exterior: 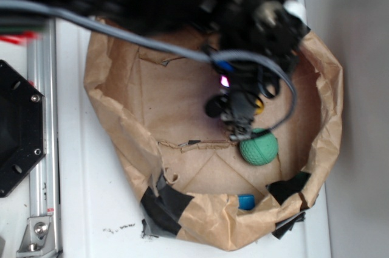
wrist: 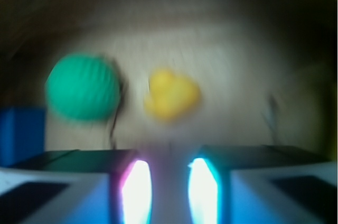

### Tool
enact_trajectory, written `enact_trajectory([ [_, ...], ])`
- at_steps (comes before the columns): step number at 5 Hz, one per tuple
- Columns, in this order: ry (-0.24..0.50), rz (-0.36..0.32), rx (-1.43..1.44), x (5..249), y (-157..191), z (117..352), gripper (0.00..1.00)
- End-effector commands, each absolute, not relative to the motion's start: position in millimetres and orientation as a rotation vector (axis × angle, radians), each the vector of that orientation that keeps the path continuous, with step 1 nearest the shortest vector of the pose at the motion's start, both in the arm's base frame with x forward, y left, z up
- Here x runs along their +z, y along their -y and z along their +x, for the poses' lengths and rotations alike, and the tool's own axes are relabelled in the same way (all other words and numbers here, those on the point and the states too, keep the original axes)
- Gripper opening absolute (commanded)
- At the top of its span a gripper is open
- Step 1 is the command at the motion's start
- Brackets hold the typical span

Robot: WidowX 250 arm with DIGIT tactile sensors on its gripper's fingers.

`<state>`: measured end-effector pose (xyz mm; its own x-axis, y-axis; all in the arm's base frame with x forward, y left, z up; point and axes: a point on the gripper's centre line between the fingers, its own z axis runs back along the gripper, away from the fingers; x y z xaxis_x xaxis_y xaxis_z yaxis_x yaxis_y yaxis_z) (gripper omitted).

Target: Grab the yellow duck.

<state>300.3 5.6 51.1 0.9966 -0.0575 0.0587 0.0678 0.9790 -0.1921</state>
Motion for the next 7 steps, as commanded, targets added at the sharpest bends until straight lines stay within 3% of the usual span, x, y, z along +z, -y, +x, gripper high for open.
enact_trajectory([
  [1,0.109,-0.177,-0.199,34,32,316,1.00],
  [2,0.088,-0.058,-0.182,13,28,321,1.00],
  [3,0.144,0.022,-0.114,16,9,329,1.00],
  [4,0.187,-0.022,-0.065,31,-4,329,0.00],
  [7,0.207,-0.061,-0.023,43,-9,321,0.00],
])
